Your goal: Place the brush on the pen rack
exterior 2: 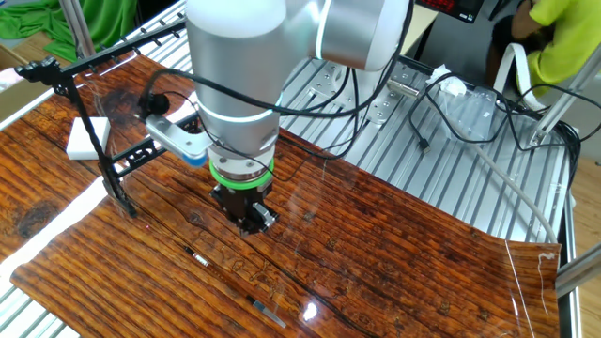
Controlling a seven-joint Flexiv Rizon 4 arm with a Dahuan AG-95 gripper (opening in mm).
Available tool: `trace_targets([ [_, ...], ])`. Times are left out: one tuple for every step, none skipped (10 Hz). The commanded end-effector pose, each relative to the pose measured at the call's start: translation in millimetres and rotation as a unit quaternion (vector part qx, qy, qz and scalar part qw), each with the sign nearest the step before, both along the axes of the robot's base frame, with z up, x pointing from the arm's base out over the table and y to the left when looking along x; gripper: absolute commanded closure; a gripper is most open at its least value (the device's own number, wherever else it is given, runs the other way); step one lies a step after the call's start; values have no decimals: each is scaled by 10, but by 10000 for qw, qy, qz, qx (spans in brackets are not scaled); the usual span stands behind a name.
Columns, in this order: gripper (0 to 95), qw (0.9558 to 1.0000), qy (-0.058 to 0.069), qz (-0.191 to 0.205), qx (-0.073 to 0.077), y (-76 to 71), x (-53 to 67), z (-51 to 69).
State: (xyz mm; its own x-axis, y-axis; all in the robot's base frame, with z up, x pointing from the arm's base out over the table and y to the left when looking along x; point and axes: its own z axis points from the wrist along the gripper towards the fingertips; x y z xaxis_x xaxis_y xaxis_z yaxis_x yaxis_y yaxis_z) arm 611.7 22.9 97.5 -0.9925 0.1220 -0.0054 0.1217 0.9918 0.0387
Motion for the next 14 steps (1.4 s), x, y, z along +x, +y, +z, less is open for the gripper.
trace_targets([
  [950, 10000, -14, 3, -1, -4, -12, -10],
  [950, 10000, -4, -1, 19, -3, -12, -9],
  [950, 10000, -3, -25, 36, -4, -11, -8],
  [950, 10000, -5, -40, 37, -4, -11, -8],
  [950, 10000, -3, -28, 34, -4, -11, -8],
  [950, 10000, -5, -6, 33, -4, -11, -8],
  [950, 10000, -32, 8, 26, -4, -11, -8],
  [950, 10000, -31, 25, 23, -4, -11, -8],
  [950, 10000, -32, 27, 31, -4, -11, -8],
  [950, 10000, -22, 15, 74, -4, -11, -8],
  [950, 9999, -33, 11, 98, -4, -11, -8],
  [950, 9999, -98, 94, 93, -4, -11, -8],
  [950, 9997, -154, 177, 93, -4, -11, -8],
  [950, 9995, -191, 235, 107, -4, -11, -8],
])
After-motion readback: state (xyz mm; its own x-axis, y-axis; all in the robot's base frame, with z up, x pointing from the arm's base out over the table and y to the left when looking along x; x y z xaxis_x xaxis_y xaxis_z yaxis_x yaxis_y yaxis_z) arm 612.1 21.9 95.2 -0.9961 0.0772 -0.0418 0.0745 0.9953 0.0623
